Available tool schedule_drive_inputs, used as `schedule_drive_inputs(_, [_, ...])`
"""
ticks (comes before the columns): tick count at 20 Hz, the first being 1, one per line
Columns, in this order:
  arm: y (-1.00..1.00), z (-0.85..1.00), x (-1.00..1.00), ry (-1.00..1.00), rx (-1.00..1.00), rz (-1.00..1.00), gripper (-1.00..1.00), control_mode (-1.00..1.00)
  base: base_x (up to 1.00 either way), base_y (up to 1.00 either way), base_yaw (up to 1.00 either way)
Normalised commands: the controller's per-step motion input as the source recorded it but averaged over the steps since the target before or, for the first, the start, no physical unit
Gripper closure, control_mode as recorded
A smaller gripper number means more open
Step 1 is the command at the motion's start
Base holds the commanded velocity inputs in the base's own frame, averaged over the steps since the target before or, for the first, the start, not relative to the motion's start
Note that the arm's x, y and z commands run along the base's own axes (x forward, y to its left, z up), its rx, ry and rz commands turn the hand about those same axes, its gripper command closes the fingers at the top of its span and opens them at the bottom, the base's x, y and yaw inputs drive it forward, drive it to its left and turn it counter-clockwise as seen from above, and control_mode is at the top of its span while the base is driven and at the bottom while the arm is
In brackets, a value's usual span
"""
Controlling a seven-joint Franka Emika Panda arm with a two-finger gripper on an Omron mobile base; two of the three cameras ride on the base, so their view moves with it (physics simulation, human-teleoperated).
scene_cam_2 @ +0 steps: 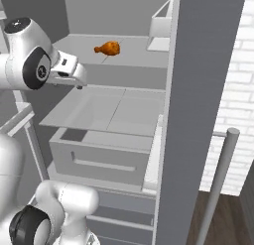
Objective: Place one corn and one chicken drumstick in each tupperware on the nearby counter, to pack two identical lunches.
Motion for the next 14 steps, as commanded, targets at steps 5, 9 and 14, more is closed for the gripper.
schedule_drive_inputs(5, [0.00,0.57,0.42,-0.18,0.10,-0.33,-1.00,-1.00,0.00,0.00,0.00])
schedule_drive_inputs(9, [-0.05,0.26,0.29,-0.29,0.10,-0.31,-1.00,-1.00,0.00,0.00,0.00])
schedule_drive_inputs(14, [-0.03,0.11,0.53,-0.23,0.13,-0.17,-1.00,-1.00,0.00,0.00,0.00])
